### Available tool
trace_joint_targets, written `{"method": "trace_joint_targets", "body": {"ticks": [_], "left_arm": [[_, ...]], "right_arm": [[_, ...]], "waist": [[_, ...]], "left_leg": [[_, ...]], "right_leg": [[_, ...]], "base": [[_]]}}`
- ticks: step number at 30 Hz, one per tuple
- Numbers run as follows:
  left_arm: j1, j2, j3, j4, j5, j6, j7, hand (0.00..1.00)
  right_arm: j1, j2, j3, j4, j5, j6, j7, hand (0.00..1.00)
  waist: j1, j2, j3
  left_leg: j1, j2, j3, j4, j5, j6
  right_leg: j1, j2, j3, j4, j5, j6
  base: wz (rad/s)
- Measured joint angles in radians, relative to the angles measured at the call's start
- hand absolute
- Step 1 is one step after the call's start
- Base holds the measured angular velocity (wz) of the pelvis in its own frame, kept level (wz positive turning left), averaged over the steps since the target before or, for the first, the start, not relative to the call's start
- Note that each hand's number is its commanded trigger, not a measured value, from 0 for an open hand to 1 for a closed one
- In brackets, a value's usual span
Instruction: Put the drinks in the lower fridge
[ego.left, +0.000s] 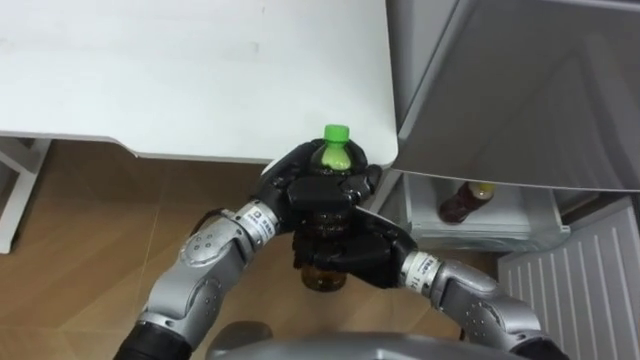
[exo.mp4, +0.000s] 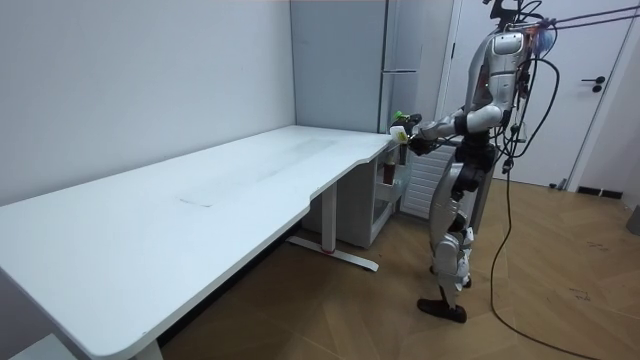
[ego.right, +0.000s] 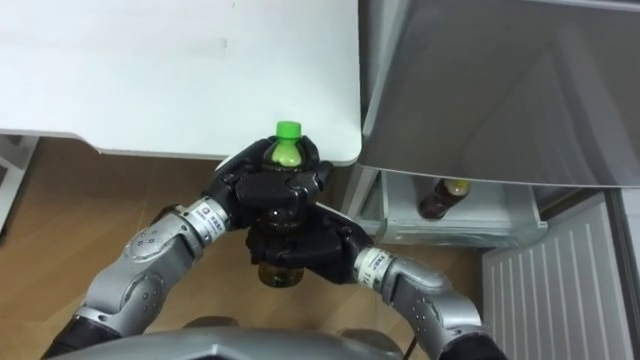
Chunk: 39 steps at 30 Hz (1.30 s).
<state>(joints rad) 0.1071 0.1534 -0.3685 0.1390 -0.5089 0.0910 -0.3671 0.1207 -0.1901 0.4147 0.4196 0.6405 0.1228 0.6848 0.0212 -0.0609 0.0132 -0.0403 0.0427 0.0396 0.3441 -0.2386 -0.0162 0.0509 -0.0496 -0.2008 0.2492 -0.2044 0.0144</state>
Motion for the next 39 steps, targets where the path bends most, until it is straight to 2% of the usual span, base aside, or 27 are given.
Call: {"method": "trace_joint_targets", "body": {"ticks": [4, 7, 12, 18, 21, 23, 24, 25, 26, 28, 31, 34, 36, 37, 39], "left_arm": [[0.000, 0.000, -0.003, 0.000, -0.003, -0.007, 0.000, 0.00], [0.000, 0.000, -0.003, 0.000, -0.004, -0.013, 0.000, 0.00], [0.000, 0.002, -0.008, 0.000, 0.001, -0.022, 0.004, 0.00], [0.000, 0.020, -0.002, -0.046, 0.034, -0.027, 0.011, 0.00], [0.000, 0.025, 0.020, -0.092, 0.052, -0.034, 0.018, 0.00], [0.002, 0.025, 0.030, -0.141, 0.067, -0.057, 0.035, 0.00], [0.002, 0.025, 0.035, -0.170, 0.072, -0.079, 0.047, 0.00], [0.002, 0.023, 0.036, -0.187, 0.072, -0.102, 0.063, 0.00], [0.002, 0.022, 0.037, -0.195, 0.072, -0.110, 0.073, 0.00], [0.001, 0.014, 0.055, -0.200, 0.107, -0.151, 0.098, 0.00], [0.002, 0.017, 0.087, -0.253, 0.198, -0.168, 0.141, 0.00], [0.011, 0.021, 0.117, -0.314, 0.205, -0.192, 0.170, 0.00], [0.022, 0.024, 0.166, -0.376, 0.186, -0.231, 0.197, 0.00], [0.023, 0.025, 0.178, -0.388, 0.185, -0.240, 0.207, 0.00], [0.024, 0.023, 0.223, -0.425, 0.187, -0.273, 0.267, 0.00]], "right_arm": [[0.000, -0.002, 0.001, 0.000, 0.010, -0.002, -0.008, 1.00], [0.004, -0.002, 0.009, 0.002, 0.031, -0.003, -0.022, 1.00], [0.016, 0.000, 0.020, 0.002, 0.032, -0.037, -0.040, 1.00], [0.037, -0.002, 0.011, 0.003, 0.031, -0.080, -0.039, 1.00], [0.049, -0.003, 0.000, 0.003, 0.033, -0.080, -0.041, 1.00], [0.065, -0.005, -0.005, 0.003, 0.032, -0.078, -0.048, 1.00], [0.074, -0.007, -0.005, 0.005, 0.032, -0.078, -0.054, 1.00], [0.089, -0.010, -0.005, 0.006, 0.032, -0.078, -0.059, 1.00], [0.095, -0.012, -0.006, 0.007, 0.032, -0.078, -0.060, 1.00], [0.102, -0.017, -0.018, 0.036, 0.027, -0.079, -0.058, 1.00], [0.120, -0.013, -0.061, 0.049, 0.019, -0.082, -0.071, 1.00], [0.136, -0.021, -0.093, 0.050, 0.021, -0.084, -0.074, 1.00], [0.143, -0.023, -0.119, 0.071, 0.022, -0.110, -0.076, 1.00], [0.146, -0.023, -0.122, 0.076, 0.022, -0.114, -0.078, 1.00], [0.160, -0.029, -0.124, 0.083, 0.021, -0.125, -0.090, 1.00]], "waist": [[-0.002, 0.001, 0.0009], [-0.003, 0.002, 0.0050], [-0.013, 0.000, 0.0119], [-0.021, 0.002, 0.0112], [-0.018, 0.002, 0.0103], [-0.012, 0.004, 0.0092], [-0.009, 0.006, 0.0084], [-0.003, 0.011, 0.0000], [0.000, 0.015, -0.0023], [0.003, 0.023, -0.0078], [0.006, 0.024, -0.0075], [0.011, 0.020, -0.0055], [0.017, 0.015, -0.0055], [0.019, 0.014, -0.0048], [0.040, 0.013, -0.0052]], "left_leg": [[0.000, 0.000, 0.001, -0.001, 0.000, 0.000], [0.002, 0.000, 0.001, -0.007, 0.000, 0.000], [0.001, -0.001, 0.001, -0.008, 0.000, 0.000], [0.000, 0.000, 0.001, -0.008, -0.001, -0.001], [0.002, 0.000, 0.001, -0.008, -0.001, -0.001], [0.006, 0.000, 0.001, -0.010, -0.001, -0.001], [0.017, -0.001, 0.002, -0.017, -0.001, -0.001], [0.029, -0.001, 0.007, -0.025, -0.001, -0.001], [0.036, -0.001, 0.011, -0.030, -0.001, -0.001], [0.062, -0.001, 0.014, -0.051, 0.000, -0.002], [0.067, -0.001, 0.015, -0.054, 0.001, -0.004], [0.070, -0.002, 0.015, -0.054, 0.001, -0.003], [0.077, -0.002, 0.019, -0.054, 0.003, -0.004], [0.083, -0.002, 0.022, -0.058, 0.004, -0.004], [0.107, -0.001, 0.033, -0.072, 0.004, -0.004]], "right_leg": [[0.003, 0.001, 0.003, -0.005, 0.001, 0.001], [0.003, 0.002, 0.007, -0.005, 0.001, 0.001], [0.000, 0.003, 0.008, -0.007, 0.001, 0.001], [-0.003, 0.004, 0.011, -0.012, 0.001, 0.001], [0.000, 0.004, 0.009, -0.011, 0.002, 0.001], [0.001, 0.003, 0.007, -0.010, 0.002, 0.000], [0.004, 0.003, 0.007, -0.011, 0.002, 0.000], [0.007, 0.002, 0.006, -0.011, 0.002, 0.001], [0.011, 0.002, 0.006, -0.011, 0.002, 0.001], [0.026, 0.001, 0.006, -0.011, 0.002, 0.001], [0.028, 0.001, 0.008, -0.011, 0.002, 0.001], [0.032, 0.001, 0.006, -0.014, 0.002, 0.001], [0.037, 0.002, 0.009, -0.029, 0.002, 0.001], [0.039, 0.002, 0.011, -0.029, 0.002, 0.001], [0.056, 0.002, 0.015, -0.032, 0.002, 0.001]], "base": [[0.00], [0.00], [0.00], [0.00], [0.00], [0.00], [-0.08], [-0.12], [-0.16], [-0.11], [-0.03], [0.00], [-0.05], [-0.13], [-0.13]]}}
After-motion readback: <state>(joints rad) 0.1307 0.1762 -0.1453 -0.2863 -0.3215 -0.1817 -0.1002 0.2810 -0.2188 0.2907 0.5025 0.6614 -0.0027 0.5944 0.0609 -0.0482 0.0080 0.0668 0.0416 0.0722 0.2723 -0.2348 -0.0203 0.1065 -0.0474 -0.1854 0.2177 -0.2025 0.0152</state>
